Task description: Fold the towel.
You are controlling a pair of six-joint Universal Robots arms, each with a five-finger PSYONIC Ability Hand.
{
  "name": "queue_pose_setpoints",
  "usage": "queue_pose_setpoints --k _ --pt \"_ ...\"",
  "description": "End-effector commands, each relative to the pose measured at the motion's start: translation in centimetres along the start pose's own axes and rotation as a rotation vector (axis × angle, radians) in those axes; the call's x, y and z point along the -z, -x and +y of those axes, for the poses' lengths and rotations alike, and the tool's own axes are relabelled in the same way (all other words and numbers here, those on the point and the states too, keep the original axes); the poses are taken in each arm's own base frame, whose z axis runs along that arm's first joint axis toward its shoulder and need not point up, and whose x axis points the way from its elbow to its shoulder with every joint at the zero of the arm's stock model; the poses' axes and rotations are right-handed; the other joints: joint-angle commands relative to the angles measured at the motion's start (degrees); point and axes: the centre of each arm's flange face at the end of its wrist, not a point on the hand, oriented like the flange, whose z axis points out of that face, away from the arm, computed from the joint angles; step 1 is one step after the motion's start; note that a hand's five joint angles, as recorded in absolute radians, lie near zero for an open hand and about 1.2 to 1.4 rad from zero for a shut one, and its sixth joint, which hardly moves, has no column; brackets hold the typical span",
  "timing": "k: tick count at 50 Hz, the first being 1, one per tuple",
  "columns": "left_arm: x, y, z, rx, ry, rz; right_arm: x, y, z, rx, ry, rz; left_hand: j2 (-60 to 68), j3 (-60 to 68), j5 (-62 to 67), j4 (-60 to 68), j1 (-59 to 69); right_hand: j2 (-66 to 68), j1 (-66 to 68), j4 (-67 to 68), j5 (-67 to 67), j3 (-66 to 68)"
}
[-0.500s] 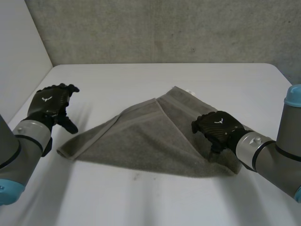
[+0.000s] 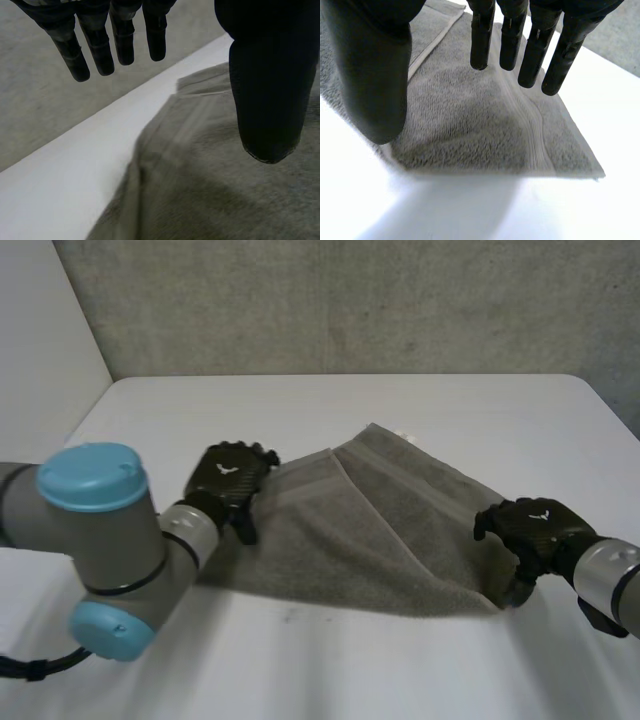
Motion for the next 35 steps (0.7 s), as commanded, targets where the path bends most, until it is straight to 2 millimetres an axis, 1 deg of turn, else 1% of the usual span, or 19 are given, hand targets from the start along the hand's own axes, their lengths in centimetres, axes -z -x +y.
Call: queue_pose_setpoints --k 1,2,4,5,6,8,9,11,12,13,14,15,17,20,22,23,25,29,35 --pt "-1.6 -2.9 -0.3 -0.029 0.027 0.123 0.6 1.0 1.6 -0.028 0.027 -0.059 4.49 4.51 4.74 4.47 4.55 -2.7 -2.82 -2.29 -0.44 -2.37" --pt "-1.6 -2.9 -0.3 -0.029 0.027 0.123 0.6 1.0 1.6 -0.028 0.027 -0.059 4.5 4.51 4.74 4.47 4.55 -2.7 -2.82 -2.29 -0.44 -2.37" --pt "-1.9 -3.5 -0.5 -0.032 0.029 0.139 0.8 1.5 2.1 -0.038 0.034 -0.083 4.5 4.51 4.75 4.47 4.55 -2.54 -2.65 -2.12 -0.27 -2.21" --pt "-2.2 -4.2 -0.8 -0.038 0.022 0.157 0.8 1.5 2.1 -0.038 0.034 -0.083 4.67 4.68 4.91 4.64 4.72 -2.53 -2.65 -2.12 -0.27 -2.2" --pt "-2.2 -4.2 -0.8 -0.038 0.022 0.157 0.8 1.6 2.3 -0.042 0.037 -0.092 4.67 4.68 4.91 4.64 4.72 -2.53 -2.65 -2.12 -0.27 -2.2" --pt "-3.3 -5.2 -1.6 -0.047 -0.01 0.174 0.8 1.6 2.5 -0.046 0.036 -0.092 4.83 4.85 5.08 4.81 4.89 -2.53 -2.65 -2.12 -0.27 -2.2" --pt "-3.3 -5.2 -1.6 -0.047 -0.01 0.174 0.8 1.6 2.7 -0.049 0.036 -0.091 4.84 4.85 5.08 4.81 4.89 -2.37 -2.48 -1.96 -0.1 -2.04" --pt "-5.0 -5.3 -2.3 -0.05 -0.041 0.17 0.8 1.6 2.9 -0.049 0.033 -0.089 7.85 7.86 8.09 7.82 7.9 -2.37 -2.48 -1.95 -0.1 -2.04" --pt "-5.0 -5.3 -2.3 -0.05 -0.041 0.17 0.8 1.7 3.0 -0.049 0.033 -0.089 7.86 7.88 8.11 7.84 7.92 -2.37 -2.48 -1.95 -0.1 -2.04" --pt "-5.8 -5.3 -2.5 -0.05 -0.042 0.168 0.8 1.7 3.0 -0.049 0.033 -0.089 9.03 9.04 9.27 9.0 9.08 -2.37 -2.48 -1.95 -0.1 -2.04" --pt "-6.5 -5.3 -2.5 -0.051 -0.036 0.168 0.8 1.8 3.2 -0.049 0.031 -0.088 9.87 9.89 10.12 9.85 9.93 -2.37 -2.48 -1.95 -0.1 -2.04" --pt "-6.5 -5.3 -2.5 -0.051 -0.036 0.168 0.8 1.8 3.3 -0.048 0.032 -0.087 9.88 9.9 10.13 9.86 9.94 -2.37 -2.48 -1.95 -0.1 -2.04" --pt "-8.1 -5.4 -2.6 -0.068 -0.034 0.165 0.7 1.8 3.5 -0.051 0.033 -0.085 11.89 11.9 12.14 11.86 11.95 -2.37 -2.48 -1.95 -0.1 -2.04" --pt "-8.8 -5.4 -2.6 -0.084 -0.035 0.163 0.8 1.7 3.7 -0.055 0.032 -0.088 12.57 12.59 12.82 12.55 12.63 -2.37 -2.48 -1.95 -0.1 -2.04" --pt "-10.1 -5.6 -2.3 -0.128 -0.04 0.162 0.8 1.8 3.7 -0.058 0.029 -0.096 13.25 13.26 13.49 13.22 13.3 -2.37 -2.48 -1.95 -0.1 -2.04" --pt "-10.1 -5.6 -2.3 -0.128 -0.04 0.162 0.8 1.8 3.7 -0.058 0.026 -0.1 13.25 13.26 13.49 13.22 13.3 -2.37 -2.48 -1.95 -0.1 -2.04" --pt "-11.0 -5.7 -1.8 -0.158 -0.044 0.161 0.7 1.7 3.7 -0.064 0.02 -0.109 13.25 13.26 13.49 13.22 13.3 -2.37 -2.48 -1.95 -0.1 -2.04" --pt "-11.5 -6.0 -0.9 -0.166 -0.035 0.167 0.6 1.3 3.6 -0.071 0.013 -0.109 13.25 13.26 13.49 13.22 13.3 -2.37 -2.48 -1.95 -0.1 -2.04" --pt "-11.0 -6.0 -1.0 -0.156 -0.006 0.18 0.5 1.0 3.6 -0.077 0.006 -0.105 14.59 14.61 14.84 14.57 14.65 -2.37 -2.48 -1.95 -0.1 -2.04"
